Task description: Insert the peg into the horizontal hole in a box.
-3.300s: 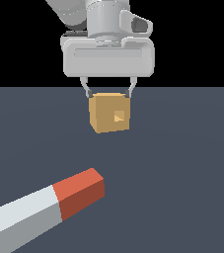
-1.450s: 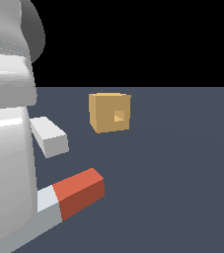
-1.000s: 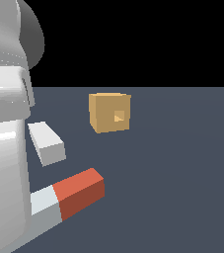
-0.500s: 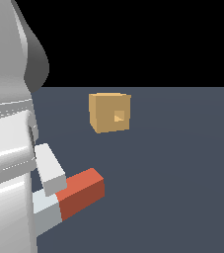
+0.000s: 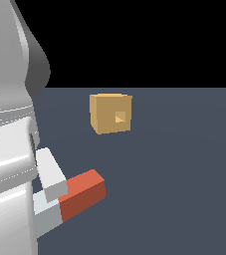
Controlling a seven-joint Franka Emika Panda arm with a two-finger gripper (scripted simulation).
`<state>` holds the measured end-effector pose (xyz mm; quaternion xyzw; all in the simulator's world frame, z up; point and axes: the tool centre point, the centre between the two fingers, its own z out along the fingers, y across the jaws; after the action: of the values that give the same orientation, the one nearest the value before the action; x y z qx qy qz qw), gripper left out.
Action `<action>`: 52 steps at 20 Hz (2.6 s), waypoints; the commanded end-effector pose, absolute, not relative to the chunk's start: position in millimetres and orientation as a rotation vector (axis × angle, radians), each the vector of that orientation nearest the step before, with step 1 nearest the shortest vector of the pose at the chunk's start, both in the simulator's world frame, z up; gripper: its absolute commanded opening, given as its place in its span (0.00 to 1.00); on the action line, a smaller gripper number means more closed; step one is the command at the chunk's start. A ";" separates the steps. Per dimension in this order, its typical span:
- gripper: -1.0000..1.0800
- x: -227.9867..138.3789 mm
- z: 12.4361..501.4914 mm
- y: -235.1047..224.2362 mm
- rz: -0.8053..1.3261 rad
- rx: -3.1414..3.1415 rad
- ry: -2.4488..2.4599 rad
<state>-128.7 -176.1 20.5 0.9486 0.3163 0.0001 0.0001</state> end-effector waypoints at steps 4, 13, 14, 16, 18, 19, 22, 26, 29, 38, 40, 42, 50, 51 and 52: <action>0.00 -128.7 20.4 -176.1 0.000 2.980 0.994; 0.00 -109.2 23.2 -169.9 -0.001 2.943 1.096; 0.00 -104.7 23.9 -168.2 -0.001 2.934 1.119; 0.00 -94.3 25.4 -164.0 -0.001 2.912 1.175; 0.00 -82.1 27.2 -158.5 -0.002 2.885 1.239; 0.00 -75.4 28.3 -155.2 -0.002 2.869 1.275; 0.00 -53.0 31.7 -142.3 -0.002 2.811 1.398; 0.00 -19.7 37.1 -117.9 -0.003 2.707 1.588; 0.00 4.1 41.4 -95.2 -0.003 2.617 1.733; 0.00 61.2 54.6 -7.0 -0.001 2.276 2.161; 0.00 68.7 57.2 13.1 -0.001 2.198 2.241; 0.00 74.3 59.6 32.6 -0.001 2.122 2.314; 0.00 82.4 66.9 95.6 0.000 1.869 2.524; 0.00 82.4 67.5 100.4 0.000 1.850 2.538; 0.00 82.2 67.9 104.3 0.000 1.834 2.550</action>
<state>81.1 97.7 65.5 0.5936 0.8048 -0.0007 -0.0008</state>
